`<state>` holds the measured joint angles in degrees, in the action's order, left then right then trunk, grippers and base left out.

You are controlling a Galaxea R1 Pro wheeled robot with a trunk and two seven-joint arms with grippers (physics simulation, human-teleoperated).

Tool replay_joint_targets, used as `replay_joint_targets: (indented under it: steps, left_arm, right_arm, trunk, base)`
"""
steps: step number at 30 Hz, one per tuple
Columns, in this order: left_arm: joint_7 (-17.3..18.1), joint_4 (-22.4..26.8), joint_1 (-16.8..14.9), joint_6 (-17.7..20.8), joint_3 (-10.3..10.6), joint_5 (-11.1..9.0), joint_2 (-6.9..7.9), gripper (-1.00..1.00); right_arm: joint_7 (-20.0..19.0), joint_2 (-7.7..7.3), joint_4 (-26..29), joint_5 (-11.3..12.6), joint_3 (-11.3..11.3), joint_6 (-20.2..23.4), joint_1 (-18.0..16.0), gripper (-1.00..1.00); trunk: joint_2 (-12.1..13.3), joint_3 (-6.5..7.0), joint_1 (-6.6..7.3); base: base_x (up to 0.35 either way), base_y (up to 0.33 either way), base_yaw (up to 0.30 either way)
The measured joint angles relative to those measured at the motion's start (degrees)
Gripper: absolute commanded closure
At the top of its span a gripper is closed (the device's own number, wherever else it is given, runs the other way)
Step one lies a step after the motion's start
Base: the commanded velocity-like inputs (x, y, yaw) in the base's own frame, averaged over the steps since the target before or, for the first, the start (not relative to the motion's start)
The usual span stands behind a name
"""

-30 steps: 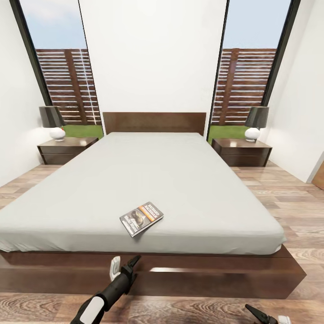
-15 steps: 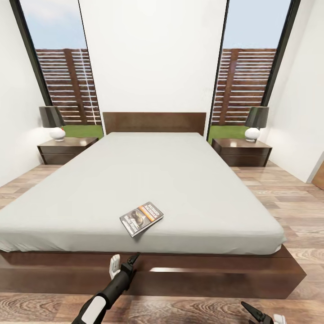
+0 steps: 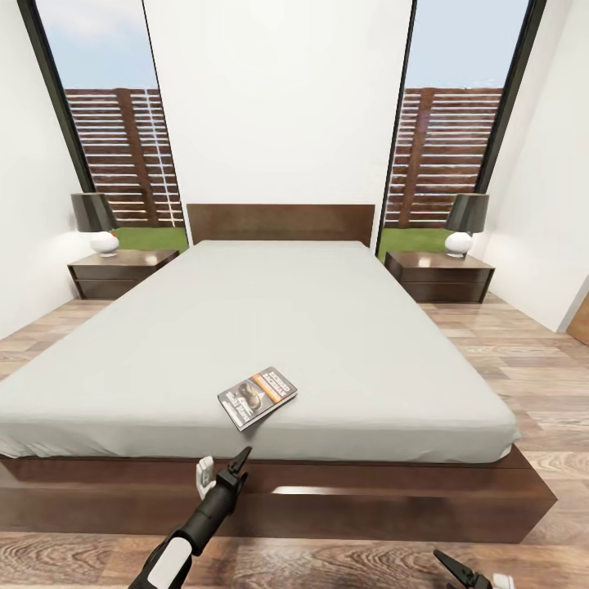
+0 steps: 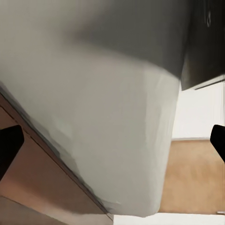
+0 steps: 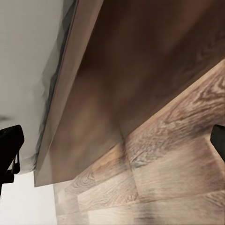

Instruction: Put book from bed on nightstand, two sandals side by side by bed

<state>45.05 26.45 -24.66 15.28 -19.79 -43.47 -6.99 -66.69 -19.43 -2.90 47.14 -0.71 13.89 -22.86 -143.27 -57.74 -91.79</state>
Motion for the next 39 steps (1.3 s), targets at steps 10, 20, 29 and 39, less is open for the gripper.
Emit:
replay_joint_targets:
  steps: [10, 20, 29, 39]
  left_arm:
    - [0.4, 0.0, 0.0, -0.5, 0.1, 0.1, 0.14, -1.00]
    - [-0.1, 0.0, 0.0, -0.7, 0.0, 0.1, 0.14, -1.00]
    - [0.2, -0.1, 0.0, -0.7, -0.1, -0.2, 0.17, -1.00]
    - [0.4, -0.1, 0.0, -0.7, 0.0, -0.3, 0.06, -1.00]
  right_arm:
    - [0.1, 0.44, 0.0, 0.0, 0.0, 0.0, 0.2, -1.00]
    - [0.1, 0.52, 0.0, 0.0, 0.0, 0.0, 0.3, -1.00]
    - [0.1, 0.54, 0.0, -0.1, 0.0, 0.0, 0.3, -1.00]
    - [0.1, 0.55, 0.0, -0.1, 0.0, 0.0, 0.4, -1.00]
  trunk:
    - [0.0, 0.00, 0.00]
    - [0.0, 0.00, 0.00]
    - [0.0, 0.00, 0.00]
    - [0.0, 0.00, 0.00]
  base:
    - [0.000, 0.000, 0.000]
    - [0.000, 0.000, 0.000]
    - [0.000, 0.000, 0.000]
    - [0.000, 0.000, 0.000]
